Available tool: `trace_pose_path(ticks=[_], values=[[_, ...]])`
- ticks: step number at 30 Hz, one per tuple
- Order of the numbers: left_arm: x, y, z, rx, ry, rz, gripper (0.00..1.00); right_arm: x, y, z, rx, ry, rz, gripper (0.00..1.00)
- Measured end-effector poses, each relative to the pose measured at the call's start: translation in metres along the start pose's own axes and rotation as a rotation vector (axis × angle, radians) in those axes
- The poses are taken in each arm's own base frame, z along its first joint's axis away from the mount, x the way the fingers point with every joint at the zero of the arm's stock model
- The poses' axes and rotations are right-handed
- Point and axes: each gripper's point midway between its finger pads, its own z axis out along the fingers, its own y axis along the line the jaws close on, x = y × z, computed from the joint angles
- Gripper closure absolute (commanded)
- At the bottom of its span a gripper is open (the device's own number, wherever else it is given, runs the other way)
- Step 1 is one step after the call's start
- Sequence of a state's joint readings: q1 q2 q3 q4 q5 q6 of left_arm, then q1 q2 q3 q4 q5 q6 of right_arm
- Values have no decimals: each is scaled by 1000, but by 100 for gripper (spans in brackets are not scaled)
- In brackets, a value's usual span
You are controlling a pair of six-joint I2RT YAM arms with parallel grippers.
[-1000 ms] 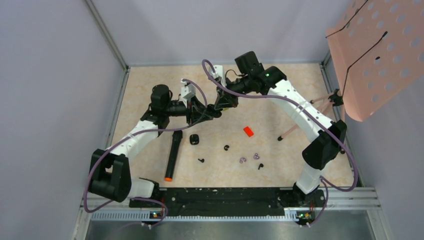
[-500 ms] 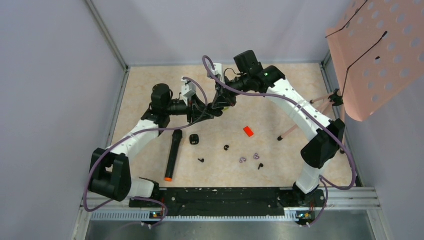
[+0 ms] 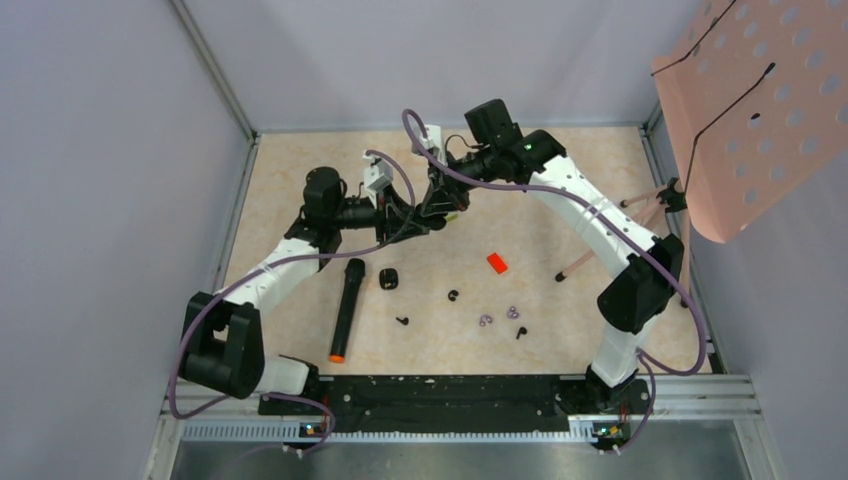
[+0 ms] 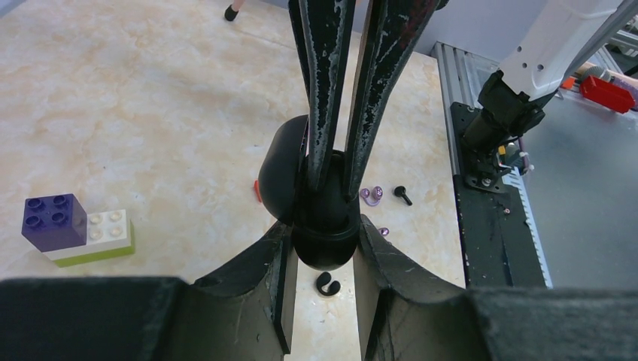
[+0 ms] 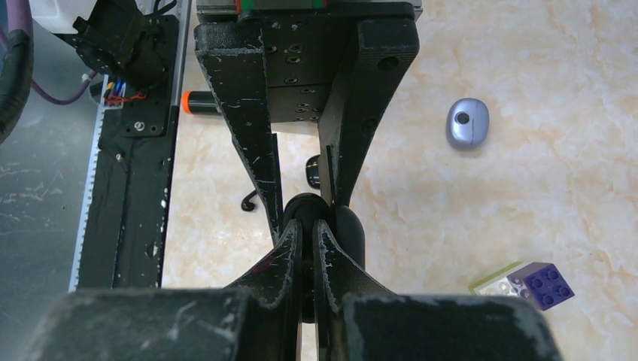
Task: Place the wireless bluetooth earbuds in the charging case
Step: Place the earbud in the charging case.
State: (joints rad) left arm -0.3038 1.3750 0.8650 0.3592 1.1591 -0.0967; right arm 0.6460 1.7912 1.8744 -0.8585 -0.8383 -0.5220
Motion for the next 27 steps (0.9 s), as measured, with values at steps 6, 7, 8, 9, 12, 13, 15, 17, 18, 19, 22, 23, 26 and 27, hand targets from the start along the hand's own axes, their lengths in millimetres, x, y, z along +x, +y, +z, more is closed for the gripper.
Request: trace_pose_path(ticks=[6,7,8,9,12,13,15,17,18,19,22,23,26,27], values=[[-3,2,1,-4,-10,12,100,1,0,-1,0,9,-19,100],[-4,2,1,-3,-14,20,100,1,0,-1,-1,13,-24,100],[-5,2,1,-3,-15,24,100,2,0,0,-3,15,-27,100],[-5,2,1,-3,-15,24,100,2,0,0,-3,17,-32,100],[-4,3,1,-3,-15,22,100,3,-1,0,1,22,-49,97],[-4,3,1,-4,-14,21,100,3,-1,0,3,24,-52,90],[-4,3,1,-5,-15,22,100,2,-1,0,4,26,-57,79],[-5,4,1,-6,-17,24,100,2,-1,-1,8,29,-58,75],[-5,4,1,-6,-18,25,100,1,-1,-1,11,31,-58,73],[-6,4,2,-7,-19,28,100,0,-1,-1,14,32,-59,71],[-7,5,2,-10,-22,34,100,-7,1,-4,22,27,-61,65],[-7,5,2,-11,-23,34,100,-11,1,-5,24,20,-64,65],[-7,5,2,-12,-22,33,100,-22,6,-12,36,0,-70,64],[-7,5,2,-12,-23,34,100,-26,8,-16,41,-7,-70,64]])
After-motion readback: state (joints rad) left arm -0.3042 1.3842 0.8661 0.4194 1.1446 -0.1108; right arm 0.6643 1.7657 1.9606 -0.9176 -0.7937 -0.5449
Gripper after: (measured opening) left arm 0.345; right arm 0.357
